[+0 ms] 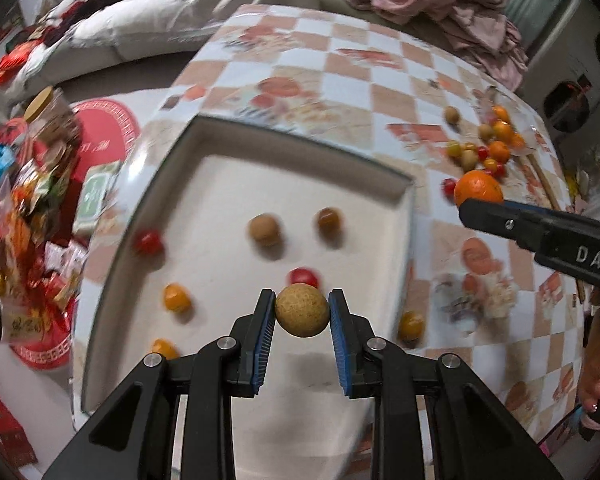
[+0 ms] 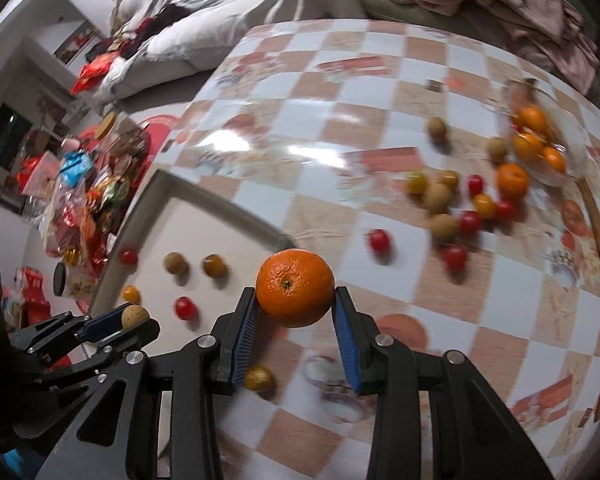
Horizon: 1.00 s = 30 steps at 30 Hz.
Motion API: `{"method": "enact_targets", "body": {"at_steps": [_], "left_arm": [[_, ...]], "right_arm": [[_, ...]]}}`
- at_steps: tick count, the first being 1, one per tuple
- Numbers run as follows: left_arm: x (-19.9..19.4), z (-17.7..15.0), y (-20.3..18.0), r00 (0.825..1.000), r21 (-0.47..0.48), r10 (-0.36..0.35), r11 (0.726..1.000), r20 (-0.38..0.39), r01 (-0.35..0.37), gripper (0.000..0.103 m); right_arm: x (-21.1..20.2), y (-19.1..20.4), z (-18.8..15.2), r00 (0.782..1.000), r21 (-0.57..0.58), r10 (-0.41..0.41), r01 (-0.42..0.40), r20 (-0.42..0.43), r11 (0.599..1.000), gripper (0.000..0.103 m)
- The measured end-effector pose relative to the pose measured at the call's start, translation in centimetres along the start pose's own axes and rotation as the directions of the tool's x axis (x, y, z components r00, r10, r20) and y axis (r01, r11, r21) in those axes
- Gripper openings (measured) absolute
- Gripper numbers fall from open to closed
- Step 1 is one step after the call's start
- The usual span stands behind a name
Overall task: Organize fruits
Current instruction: 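Carry the kiwi and mandarin orange over the white tray, then lower both fruits into the tray and open both tools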
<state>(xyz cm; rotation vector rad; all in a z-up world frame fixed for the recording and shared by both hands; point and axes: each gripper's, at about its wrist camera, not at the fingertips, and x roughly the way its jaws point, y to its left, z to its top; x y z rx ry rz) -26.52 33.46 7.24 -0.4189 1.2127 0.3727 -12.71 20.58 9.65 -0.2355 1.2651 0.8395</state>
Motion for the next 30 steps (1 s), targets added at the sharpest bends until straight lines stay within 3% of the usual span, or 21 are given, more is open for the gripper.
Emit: {"method": "enact_targets", "body": {"at_steps": [10,30], "left_arm": [[1.6,-2.1,3.7,0.999,-0.061,0.023,0.998,-0.029,-0.024,0.029],[3.7,-2.7,4.2,0.998,-0.044,0.043,0.998,-0.055,-0.045,0.029]], "right_arm": [[3.5,5.5,1.2,0.998,-0.091,0.021,-0.025,-0.052,0.996,0.041],[11.0,9.9,5.8,0.988,-0.142,0.031,-0.053,-0.154,0.989,0.041]]}}
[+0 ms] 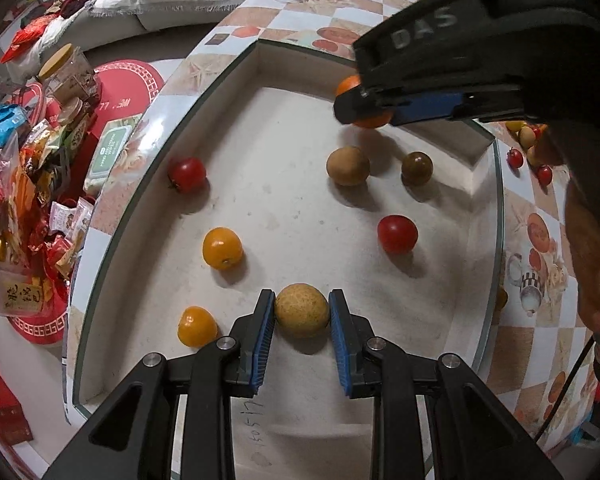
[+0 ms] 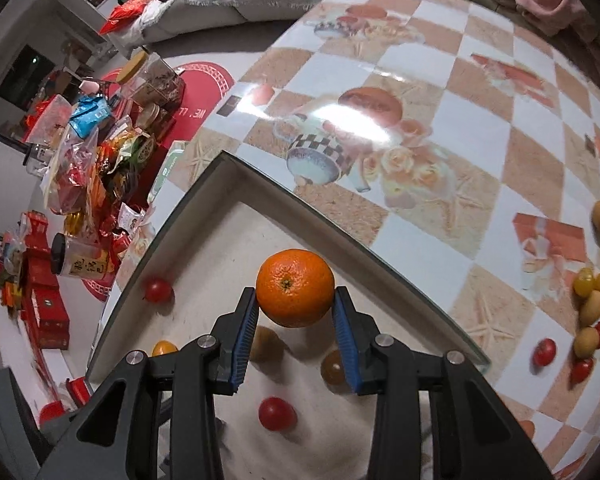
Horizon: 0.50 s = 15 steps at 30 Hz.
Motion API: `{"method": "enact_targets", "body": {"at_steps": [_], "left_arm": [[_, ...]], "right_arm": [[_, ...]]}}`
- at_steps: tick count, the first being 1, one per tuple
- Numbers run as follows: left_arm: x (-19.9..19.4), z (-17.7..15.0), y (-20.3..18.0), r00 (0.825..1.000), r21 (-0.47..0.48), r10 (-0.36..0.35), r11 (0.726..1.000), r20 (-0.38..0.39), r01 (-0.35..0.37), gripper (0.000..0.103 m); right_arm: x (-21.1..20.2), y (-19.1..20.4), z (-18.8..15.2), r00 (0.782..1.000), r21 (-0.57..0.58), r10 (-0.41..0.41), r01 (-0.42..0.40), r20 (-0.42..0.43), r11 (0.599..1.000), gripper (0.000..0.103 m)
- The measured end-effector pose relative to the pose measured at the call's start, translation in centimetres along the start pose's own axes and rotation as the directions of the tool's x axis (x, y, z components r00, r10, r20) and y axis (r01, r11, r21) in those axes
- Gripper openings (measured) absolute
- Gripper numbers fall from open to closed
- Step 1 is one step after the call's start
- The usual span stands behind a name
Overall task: Organize fruits
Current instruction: 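Lower both fruits into the tray and open both tools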
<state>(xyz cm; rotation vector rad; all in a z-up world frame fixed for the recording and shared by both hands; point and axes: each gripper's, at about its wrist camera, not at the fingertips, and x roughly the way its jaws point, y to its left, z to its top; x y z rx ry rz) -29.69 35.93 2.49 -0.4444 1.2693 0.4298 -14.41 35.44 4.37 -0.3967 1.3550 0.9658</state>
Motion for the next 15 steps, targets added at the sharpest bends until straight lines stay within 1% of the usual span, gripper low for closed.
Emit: {"method": "enact_targets", "body": {"at_steps": [5,6,7,9,11,13,15], "left_arm": [[0.0,0.0,-0.2,1.0,0.024,0.001,1.0,0.0,-0.001,0.029],[0.1,0.0,-0.3,1.0,0.028,0.001,1.0,-0.003,-0.001,0.031],[0.0,0.0,-0.3,1.0,0.033,-0.002,0.999,-0.003,0.002,0.033],[0.0,0.0,-0.2,1.0,0.029,0.014,0.999,0.003,-0.014,0.069],[-0.3,-0.1,-0.1,0.999,0.024,0.023,0.999,0.025,-0.024,0.069],[-0.2,0.0,0.0,1.0,0.022,0.02,1.0,0.013,-0.02,0.069],[-0.2,0.1,0.0,1.0,0.027,0.022,0.999,0.011,-0.022,0.069]], "right_arm": [[1.4,0.1,0.6,0.999,0.009,0.01,-0.01,-0.053,1.0,0.042],[1.8,0.1,0.7,0.998,0.014,0.011,-0.01,-0.068,1.0,0.042],[1.8,0.1,0.7,0.998,0.018,0.014,-0.013,-0.065,1.0,0.043],[1.8,0.2,0.7,0.998,0.014,0.007,-0.006,-0.066,1.0,0.043],[1.8,0.4,0.8,0.998,-0.002,-0.005,0.004,-0.069,1.0,0.043],[1.8,0.6,0.8,0.997,-0.01,-0.001,0.0,-0.075,1.0,0.043],[2.0,0.8,1.0,0.997,-0.015,0.005,-0.007,-0.081,1.0,0.047]]}}
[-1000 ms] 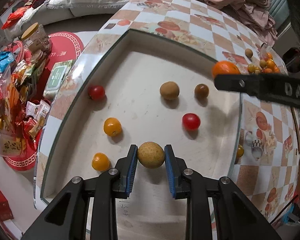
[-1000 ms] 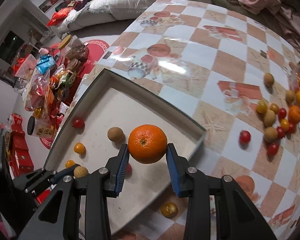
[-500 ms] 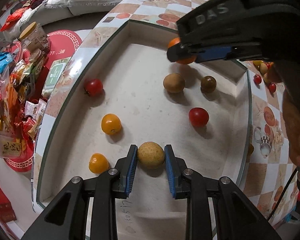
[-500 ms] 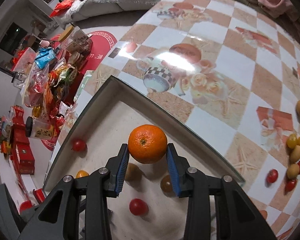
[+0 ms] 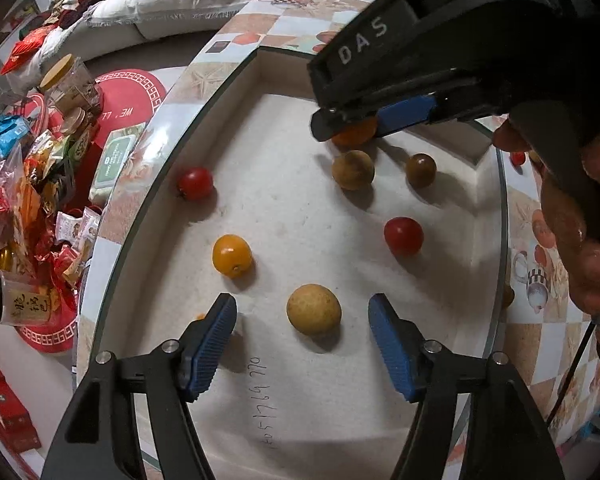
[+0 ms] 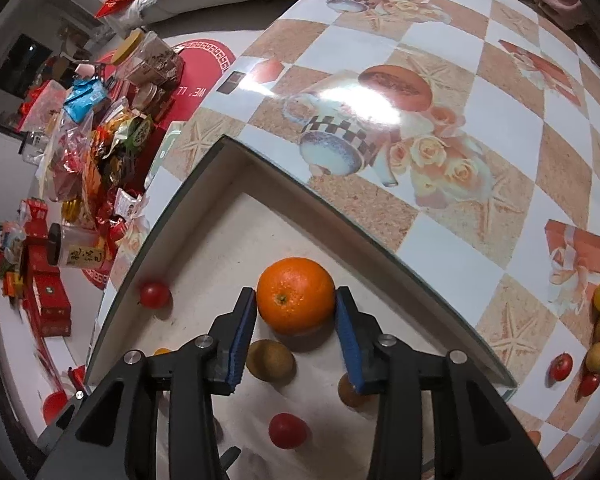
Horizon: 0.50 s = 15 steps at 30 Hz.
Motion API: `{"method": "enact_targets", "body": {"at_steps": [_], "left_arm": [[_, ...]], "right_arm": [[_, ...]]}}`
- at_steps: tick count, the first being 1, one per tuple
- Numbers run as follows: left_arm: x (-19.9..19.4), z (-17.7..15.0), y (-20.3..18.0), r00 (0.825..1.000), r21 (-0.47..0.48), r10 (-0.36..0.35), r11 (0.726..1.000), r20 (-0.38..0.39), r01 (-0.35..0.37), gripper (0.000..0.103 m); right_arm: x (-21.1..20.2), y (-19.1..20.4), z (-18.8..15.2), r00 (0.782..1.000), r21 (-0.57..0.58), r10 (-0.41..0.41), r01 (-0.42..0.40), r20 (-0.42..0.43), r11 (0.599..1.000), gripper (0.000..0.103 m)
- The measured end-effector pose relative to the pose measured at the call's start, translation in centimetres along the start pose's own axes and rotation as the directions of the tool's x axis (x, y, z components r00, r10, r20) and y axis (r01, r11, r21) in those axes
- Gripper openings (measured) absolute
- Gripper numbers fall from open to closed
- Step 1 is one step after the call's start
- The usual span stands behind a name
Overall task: Organize fruits
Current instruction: 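Lower both fruits into the tray and open both tools, then withdraw both tools from the tray back over the fruit pile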
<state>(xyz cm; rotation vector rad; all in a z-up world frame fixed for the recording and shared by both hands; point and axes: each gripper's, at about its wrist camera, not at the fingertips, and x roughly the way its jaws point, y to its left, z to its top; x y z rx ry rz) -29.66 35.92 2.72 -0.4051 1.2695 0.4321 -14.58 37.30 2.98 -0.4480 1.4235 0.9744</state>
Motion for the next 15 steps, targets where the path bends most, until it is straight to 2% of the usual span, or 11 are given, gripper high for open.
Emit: {"method": "enact_targets", "body": {"at_steps": [2,7,10,15], "left_arm": [[0.0,0.1,0.1,1.0,0.0,-0.002,1.0,-0.007,0.002,0.069],[0.1,0.0,0.1,1.0,-0.002,-0.006,1.0,-0.024,0.006,0.07],[0.0,-0.2,0.1,1.0,0.005,0.002,1.0,-0.03,-0.002,0.07],[-0.4,-0.4,0.1,0.999,0.007,0.016,1.0,-0.043,-0.016,0.07]], "right_arm": [[-0.1,0.2,0.0,1.0,-0.002,0.004,-0.004,0.001,1.0,0.059],[-0.5,0.9,-0.1,1.0,-0.015,0.023,-0.023,0.007,1.0,0.067],[-1.2,1.5,-0.2,0.999,-0.018,0.047,-0.047,0.016,0.999,0.08],[-3.1,1.3,-0.4,0.993,0.016,0.099,-0.1,0.057,0.995,0.08]]}}
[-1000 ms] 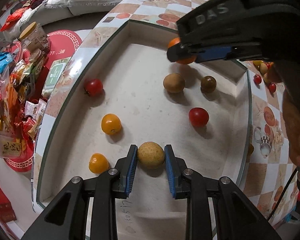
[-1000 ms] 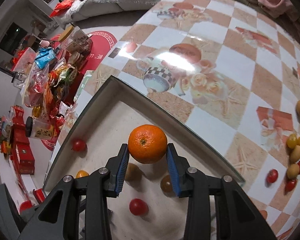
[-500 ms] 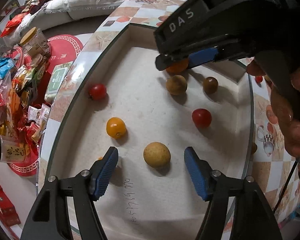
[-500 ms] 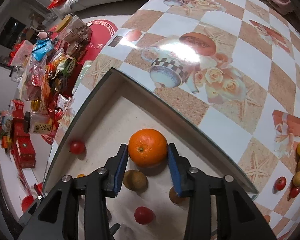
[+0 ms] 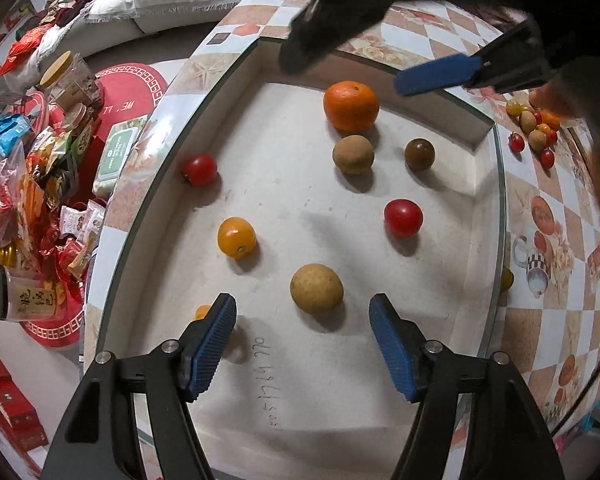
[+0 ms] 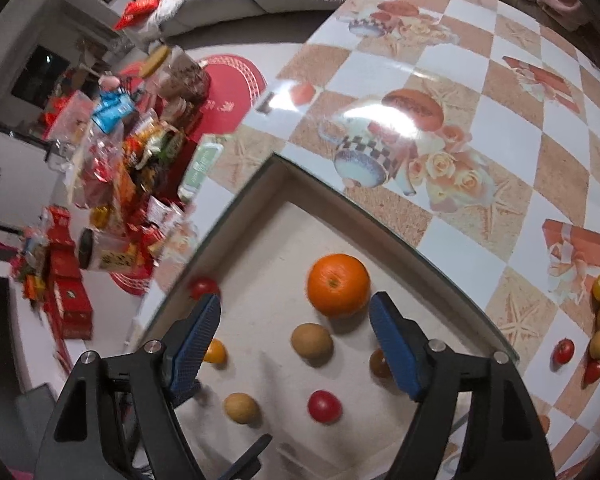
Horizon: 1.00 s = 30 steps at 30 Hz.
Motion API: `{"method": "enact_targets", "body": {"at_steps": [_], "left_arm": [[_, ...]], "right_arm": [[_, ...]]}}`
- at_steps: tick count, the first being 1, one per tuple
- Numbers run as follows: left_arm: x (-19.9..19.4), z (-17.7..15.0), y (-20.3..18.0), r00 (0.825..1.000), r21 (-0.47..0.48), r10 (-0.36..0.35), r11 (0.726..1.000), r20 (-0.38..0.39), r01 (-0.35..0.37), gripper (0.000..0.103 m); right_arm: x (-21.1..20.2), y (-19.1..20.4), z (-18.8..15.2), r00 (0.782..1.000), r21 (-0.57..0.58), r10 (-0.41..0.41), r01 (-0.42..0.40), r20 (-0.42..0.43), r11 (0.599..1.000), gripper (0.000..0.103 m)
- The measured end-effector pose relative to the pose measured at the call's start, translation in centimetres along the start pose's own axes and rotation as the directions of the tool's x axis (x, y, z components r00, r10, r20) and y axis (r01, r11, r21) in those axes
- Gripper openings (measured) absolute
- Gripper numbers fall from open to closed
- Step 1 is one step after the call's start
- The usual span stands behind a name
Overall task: Organize fruits
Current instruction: 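Withdraw both tools from the tray back over the fruit pile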
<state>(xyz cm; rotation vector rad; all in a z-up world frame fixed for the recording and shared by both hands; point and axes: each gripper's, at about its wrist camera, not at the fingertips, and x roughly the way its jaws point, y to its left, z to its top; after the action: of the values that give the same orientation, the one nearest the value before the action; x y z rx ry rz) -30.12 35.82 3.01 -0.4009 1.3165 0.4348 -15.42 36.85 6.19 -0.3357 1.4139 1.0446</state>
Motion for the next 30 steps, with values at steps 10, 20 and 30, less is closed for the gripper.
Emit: {"method": "enact_targets", "body": {"at_steps": [10,20,30], "left_arm": [[-2.2,1.5,-1.4,0.999,0.027,0.017,0.999,0.03,-0.018,0.07],[-4.3,4.5,-8.8,0.995,0.16,-0.062,0.986,0.08,0.048,0.07],[-3.2,8.1,-18.4,0.984,0.226,-0.149,0.966,0.096,0.124,0.07]], "right_arm": [[-5.5,-3.7,-3.5,0.994,0.118,0.001,-0.013,0.106,0.993,0.08],[-10.5,-14.3,-10.1,0.974,0.327,-0.178,0.124,0.14,0.937,0.08],[-12.8,-23.3,-13.4,0.948,0.439,-0.297,0.221,0.111,0.871,0.08]]}}
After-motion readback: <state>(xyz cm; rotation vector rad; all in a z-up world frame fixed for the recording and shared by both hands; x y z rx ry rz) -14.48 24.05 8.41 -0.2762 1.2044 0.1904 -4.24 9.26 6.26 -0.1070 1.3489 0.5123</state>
